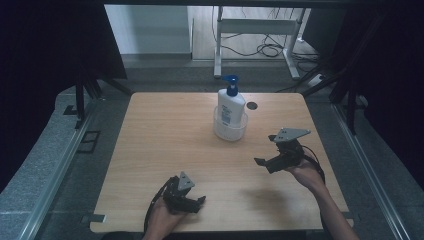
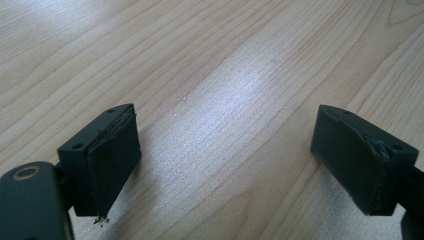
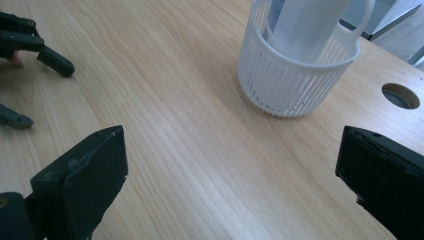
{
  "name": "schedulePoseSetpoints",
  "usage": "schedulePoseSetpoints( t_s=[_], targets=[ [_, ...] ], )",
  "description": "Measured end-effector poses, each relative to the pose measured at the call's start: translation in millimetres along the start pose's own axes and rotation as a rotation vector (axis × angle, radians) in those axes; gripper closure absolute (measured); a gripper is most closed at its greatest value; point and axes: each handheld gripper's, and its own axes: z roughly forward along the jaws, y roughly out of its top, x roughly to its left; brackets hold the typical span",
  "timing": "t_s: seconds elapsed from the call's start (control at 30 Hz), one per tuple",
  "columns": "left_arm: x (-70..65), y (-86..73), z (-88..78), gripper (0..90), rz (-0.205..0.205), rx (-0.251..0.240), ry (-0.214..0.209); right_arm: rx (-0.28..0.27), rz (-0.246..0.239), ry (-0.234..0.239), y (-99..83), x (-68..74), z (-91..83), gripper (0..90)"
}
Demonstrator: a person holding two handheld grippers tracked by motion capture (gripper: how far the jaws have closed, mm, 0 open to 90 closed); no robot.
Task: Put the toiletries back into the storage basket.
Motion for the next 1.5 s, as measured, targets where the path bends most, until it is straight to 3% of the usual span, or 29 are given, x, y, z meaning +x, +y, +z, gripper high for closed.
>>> schedulePoseSetpoints(
  t_s=[0.7, 1.23, 1.5],
  targets=[
    [-0.4, -0.1, 0.1, 11.7, -0.003, -0.001, 0.001, 0.008, 0.046, -0.013, -40.8, 11.0, -11.1, 0.3],
    [-0.7, -0.1, 0.2, 11.7, -0.007, -0.003, 0.001, 0.029, 0.086, -0.013, -76.4, 22.1, 1.3, 0.4],
    [-0.9, -0.2, 0.3, 11.7, -0.009, -0.003, 0.001, 0.074, 0.085, -0.013, -90.9, 27.4, 12.9, 0.3]
  ],
)
